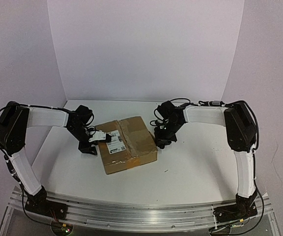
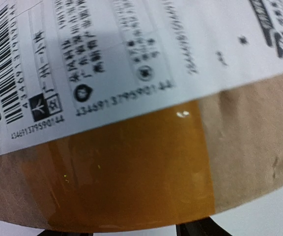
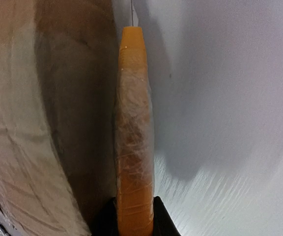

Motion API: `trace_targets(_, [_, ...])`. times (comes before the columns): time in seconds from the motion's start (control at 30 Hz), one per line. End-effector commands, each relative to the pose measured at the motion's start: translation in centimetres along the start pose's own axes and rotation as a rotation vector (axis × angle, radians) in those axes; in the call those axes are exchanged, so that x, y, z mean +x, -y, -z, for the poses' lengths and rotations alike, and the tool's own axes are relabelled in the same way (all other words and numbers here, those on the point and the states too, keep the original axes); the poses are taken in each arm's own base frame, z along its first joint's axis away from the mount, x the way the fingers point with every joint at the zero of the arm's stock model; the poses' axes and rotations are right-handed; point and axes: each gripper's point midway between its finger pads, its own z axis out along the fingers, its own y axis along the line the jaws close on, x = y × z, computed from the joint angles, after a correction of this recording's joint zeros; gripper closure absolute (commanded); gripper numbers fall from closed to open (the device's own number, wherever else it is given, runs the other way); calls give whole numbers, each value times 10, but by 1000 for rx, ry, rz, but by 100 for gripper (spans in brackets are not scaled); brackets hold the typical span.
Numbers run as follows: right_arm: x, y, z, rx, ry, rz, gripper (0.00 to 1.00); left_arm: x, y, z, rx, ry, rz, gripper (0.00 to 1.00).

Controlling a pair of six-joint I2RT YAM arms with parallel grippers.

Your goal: Unpack the express box

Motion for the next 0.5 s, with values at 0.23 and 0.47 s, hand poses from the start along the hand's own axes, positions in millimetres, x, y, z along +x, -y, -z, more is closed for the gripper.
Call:
trace_targets(0.23, [-100,-41,46,-111,320,185,100,-50,97,47,280,195,-299,42])
trace_targets(0.47, [-85,19,97,114,367,55,100,-69,28,85,195,213,-200,43])
